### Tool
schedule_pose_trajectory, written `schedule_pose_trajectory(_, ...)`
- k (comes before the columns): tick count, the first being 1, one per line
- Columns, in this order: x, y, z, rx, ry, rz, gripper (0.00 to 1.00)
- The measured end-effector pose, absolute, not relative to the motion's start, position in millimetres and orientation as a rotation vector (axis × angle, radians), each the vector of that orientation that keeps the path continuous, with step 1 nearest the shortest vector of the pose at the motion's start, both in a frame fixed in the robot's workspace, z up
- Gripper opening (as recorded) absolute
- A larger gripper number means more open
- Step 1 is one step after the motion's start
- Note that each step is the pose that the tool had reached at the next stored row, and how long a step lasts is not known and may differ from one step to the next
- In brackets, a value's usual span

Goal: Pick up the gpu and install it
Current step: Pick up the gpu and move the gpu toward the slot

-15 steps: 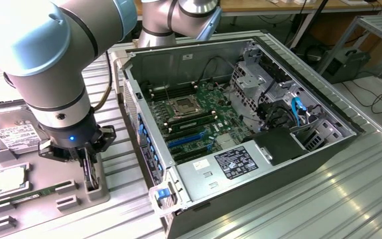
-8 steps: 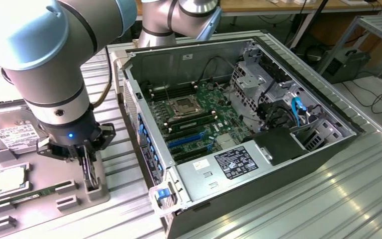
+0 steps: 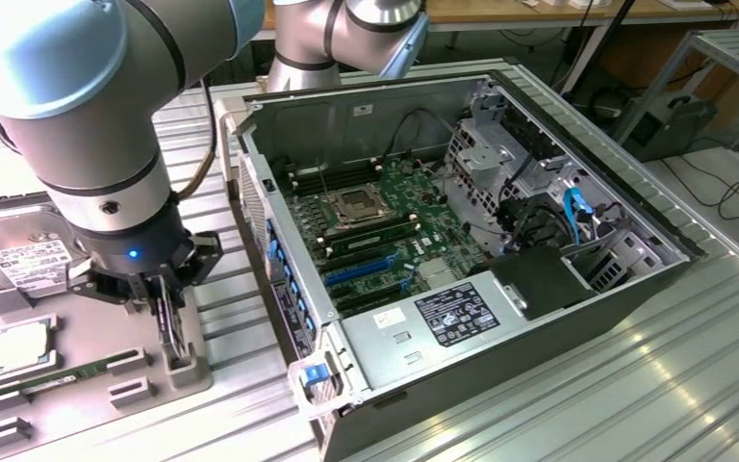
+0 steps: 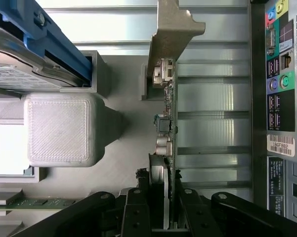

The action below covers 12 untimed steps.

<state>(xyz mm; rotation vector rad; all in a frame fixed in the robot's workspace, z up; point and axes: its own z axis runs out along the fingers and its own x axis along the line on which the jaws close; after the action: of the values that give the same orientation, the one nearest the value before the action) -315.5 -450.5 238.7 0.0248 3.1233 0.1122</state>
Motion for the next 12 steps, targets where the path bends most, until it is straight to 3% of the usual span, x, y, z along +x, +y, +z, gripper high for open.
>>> schedule_pose_trajectory(12,-315.5,-450.5,249.7,0.025,3.123,0.112,0.27)
